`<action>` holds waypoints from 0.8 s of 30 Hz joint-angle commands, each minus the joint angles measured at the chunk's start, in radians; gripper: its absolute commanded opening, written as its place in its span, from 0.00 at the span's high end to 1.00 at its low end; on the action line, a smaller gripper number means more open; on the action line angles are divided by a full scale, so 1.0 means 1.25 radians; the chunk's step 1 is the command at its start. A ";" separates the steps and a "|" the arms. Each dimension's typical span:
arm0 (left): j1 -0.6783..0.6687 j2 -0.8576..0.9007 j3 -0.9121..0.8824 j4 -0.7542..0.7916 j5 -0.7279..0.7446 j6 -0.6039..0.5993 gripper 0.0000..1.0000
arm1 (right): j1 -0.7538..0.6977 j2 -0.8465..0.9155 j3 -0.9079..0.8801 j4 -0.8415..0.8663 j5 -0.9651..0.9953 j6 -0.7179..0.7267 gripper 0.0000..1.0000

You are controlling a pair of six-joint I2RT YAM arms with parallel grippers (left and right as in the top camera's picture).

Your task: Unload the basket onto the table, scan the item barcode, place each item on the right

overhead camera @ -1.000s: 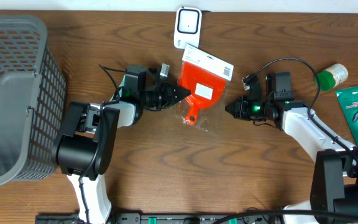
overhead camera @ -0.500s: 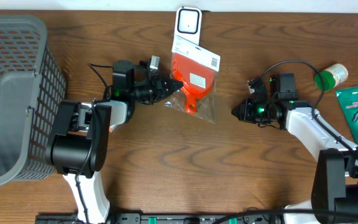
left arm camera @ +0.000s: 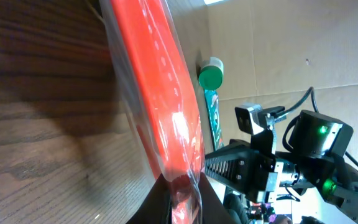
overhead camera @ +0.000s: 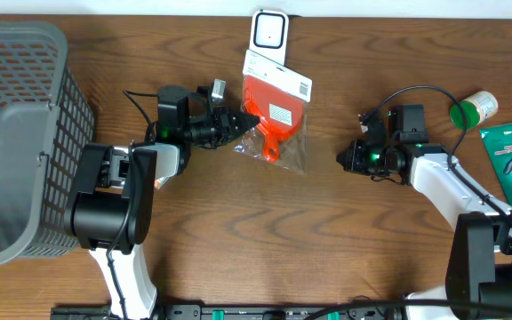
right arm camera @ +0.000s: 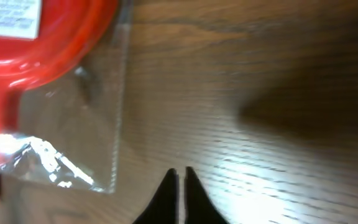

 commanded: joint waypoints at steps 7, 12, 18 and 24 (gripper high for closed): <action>0.002 0.013 -0.006 0.002 0.010 -0.005 0.93 | -0.012 0.074 -0.001 0.142 -0.138 0.197 0.01; 0.002 0.013 -0.006 0.002 0.010 -0.008 0.93 | 0.000 0.160 -0.001 0.211 -0.140 0.295 0.03; 0.002 0.013 -0.006 0.002 0.010 -0.009 0.93 | 0.028 0.239 -0.001 0.360 -0.195 0.428 0.04; 0.002 0.013 -0.006 0.002 0.010 -0.020 0.93 | 0.059 0.301 -0.001 0.516 -0.191 0.569 0.02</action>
